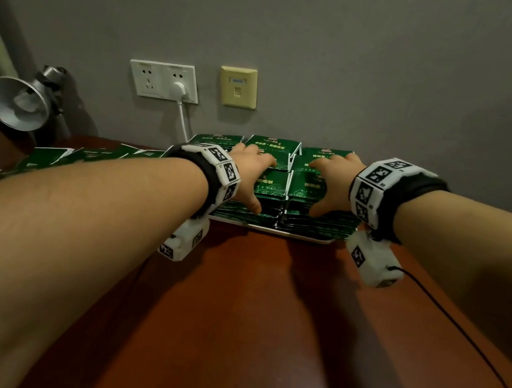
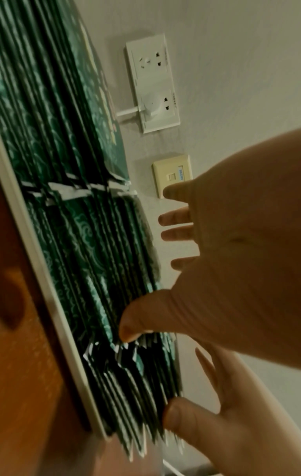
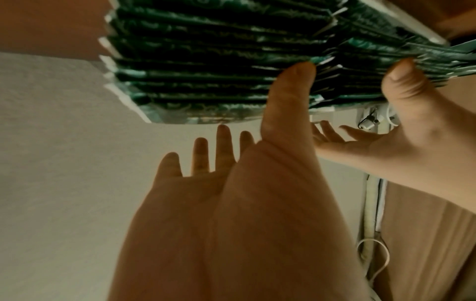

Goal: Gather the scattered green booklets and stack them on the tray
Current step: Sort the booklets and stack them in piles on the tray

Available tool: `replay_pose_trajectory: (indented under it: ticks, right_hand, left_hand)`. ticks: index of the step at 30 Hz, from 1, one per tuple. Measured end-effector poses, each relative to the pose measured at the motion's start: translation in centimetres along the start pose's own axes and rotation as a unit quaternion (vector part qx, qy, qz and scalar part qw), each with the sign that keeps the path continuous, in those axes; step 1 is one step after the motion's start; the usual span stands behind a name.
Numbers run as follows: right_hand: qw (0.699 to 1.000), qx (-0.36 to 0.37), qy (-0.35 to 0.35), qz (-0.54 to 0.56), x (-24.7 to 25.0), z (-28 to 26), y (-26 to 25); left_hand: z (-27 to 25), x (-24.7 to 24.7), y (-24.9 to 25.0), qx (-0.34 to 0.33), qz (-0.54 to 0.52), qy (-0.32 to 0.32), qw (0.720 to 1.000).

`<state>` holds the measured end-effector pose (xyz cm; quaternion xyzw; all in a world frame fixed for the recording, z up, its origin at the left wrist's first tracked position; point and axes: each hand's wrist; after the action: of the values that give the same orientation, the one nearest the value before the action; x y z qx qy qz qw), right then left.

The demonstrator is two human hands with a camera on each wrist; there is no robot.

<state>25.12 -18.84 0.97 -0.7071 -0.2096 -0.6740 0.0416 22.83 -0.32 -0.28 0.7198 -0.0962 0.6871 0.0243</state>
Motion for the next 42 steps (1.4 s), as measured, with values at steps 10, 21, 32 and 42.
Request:
replay_pose_trajectory:
  ticks: [10, 21, 32, 42]
  right_hand:
    - [0.996, 0.073, 0.052, 0.012, 2.1, -5.8, -5.3]
    - [0.970, 0.239, 0.041, -0.014, 3.3, -12.9, -23.1]
    - [0.942, 0.332, -0.036, 0.018, -1.1, -13.9, -35.2]
    - [0.947, 0.318, -0.028, 0.026, -0.8, -15.0, -34.6]
  left_hand:
    - [-8.5, 0.1, -2.3, 0.066, -0.003, 0.015, 0.998]
    - [-27.9, -3.9, -12.0, 0.223, -0.014, -0.004, 0.975]
    - [-36.9, -10.1, -17.2, 0.246, -0.054, -0.120, 0.960]
    - [-37.3, -9.9, -15.0, 0.188, -0.054, -0.114, 0.974]
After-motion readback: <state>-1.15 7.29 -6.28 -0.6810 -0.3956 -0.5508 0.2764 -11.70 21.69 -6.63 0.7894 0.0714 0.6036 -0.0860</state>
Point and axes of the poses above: each hand's wrist, its own z-axis towards the middle knuckle, its own x-axis out of the back of the hand, y = z × x
